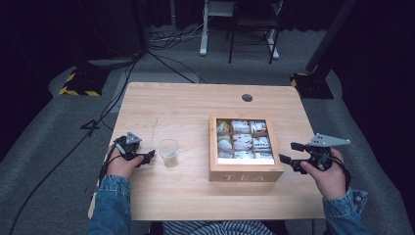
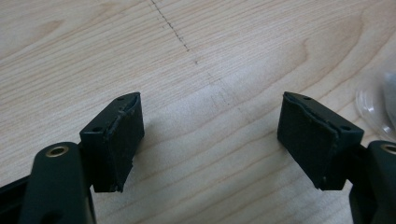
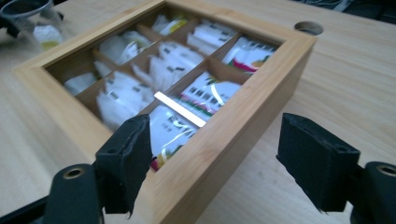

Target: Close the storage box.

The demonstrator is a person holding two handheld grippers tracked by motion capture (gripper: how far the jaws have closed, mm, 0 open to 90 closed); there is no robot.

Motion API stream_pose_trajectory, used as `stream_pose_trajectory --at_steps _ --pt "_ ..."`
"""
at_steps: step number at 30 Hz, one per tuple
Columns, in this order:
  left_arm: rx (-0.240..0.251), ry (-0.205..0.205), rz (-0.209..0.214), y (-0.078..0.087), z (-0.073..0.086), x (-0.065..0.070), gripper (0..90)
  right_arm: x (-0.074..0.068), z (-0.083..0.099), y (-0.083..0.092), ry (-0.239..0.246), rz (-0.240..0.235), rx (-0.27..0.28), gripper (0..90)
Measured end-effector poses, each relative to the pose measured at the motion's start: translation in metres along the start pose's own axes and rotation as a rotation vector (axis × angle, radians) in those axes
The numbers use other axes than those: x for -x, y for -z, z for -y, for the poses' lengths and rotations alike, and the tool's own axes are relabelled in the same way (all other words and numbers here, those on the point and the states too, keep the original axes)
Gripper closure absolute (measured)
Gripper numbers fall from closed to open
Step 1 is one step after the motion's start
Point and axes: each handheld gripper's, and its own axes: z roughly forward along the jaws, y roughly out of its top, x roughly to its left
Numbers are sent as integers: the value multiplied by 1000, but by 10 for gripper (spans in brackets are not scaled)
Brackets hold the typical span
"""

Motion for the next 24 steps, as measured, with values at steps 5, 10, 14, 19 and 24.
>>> stream_pose_trajectory --at_steps 5,10,14,19,24 --pt "-1 1 -11 2 2 2 234 19 0 -4 -23 33 28 221" --pt "0 5 -8 2 3 3 231 38 1 -13 -27 51 40 168" --pt "1 6 -9 2 3 3 231 51 4 -17 -28 51 43 164" --pt "0 5 -8 2 3 3 230 73 15 -25 -82 76 25 175" --pt "0 5 -9 2 3 3 230 90 28 -33 -108 98 11 182"
